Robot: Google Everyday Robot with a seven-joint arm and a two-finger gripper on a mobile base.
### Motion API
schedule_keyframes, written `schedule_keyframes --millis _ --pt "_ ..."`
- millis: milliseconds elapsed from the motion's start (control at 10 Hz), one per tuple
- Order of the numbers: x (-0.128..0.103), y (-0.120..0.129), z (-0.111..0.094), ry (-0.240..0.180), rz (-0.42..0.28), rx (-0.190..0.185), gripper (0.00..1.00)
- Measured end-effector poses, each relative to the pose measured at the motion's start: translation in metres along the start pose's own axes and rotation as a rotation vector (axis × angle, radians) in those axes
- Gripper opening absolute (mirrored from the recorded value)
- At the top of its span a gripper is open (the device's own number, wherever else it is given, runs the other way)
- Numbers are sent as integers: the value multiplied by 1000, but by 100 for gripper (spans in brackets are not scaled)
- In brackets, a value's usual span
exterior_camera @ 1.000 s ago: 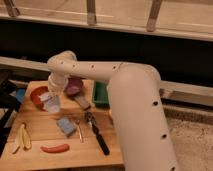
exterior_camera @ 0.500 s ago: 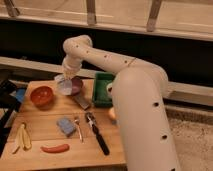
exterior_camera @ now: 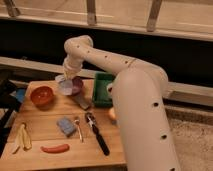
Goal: Place towel in purple bowl
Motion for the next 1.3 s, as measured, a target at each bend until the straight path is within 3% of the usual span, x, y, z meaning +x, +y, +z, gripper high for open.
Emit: schedule_keyframes --millis 200,500,700,1000,1300 --pt "-7 -17 21 -19 56 -24 0" --pt "-29 -38 30 -41 90 -50 0" --pt "-42 -57 38 -39 120 -53 16" --pt "-33 -64 58 -17 153 -95 46" --pt "-30 -62 59 -17 154 -103 52"
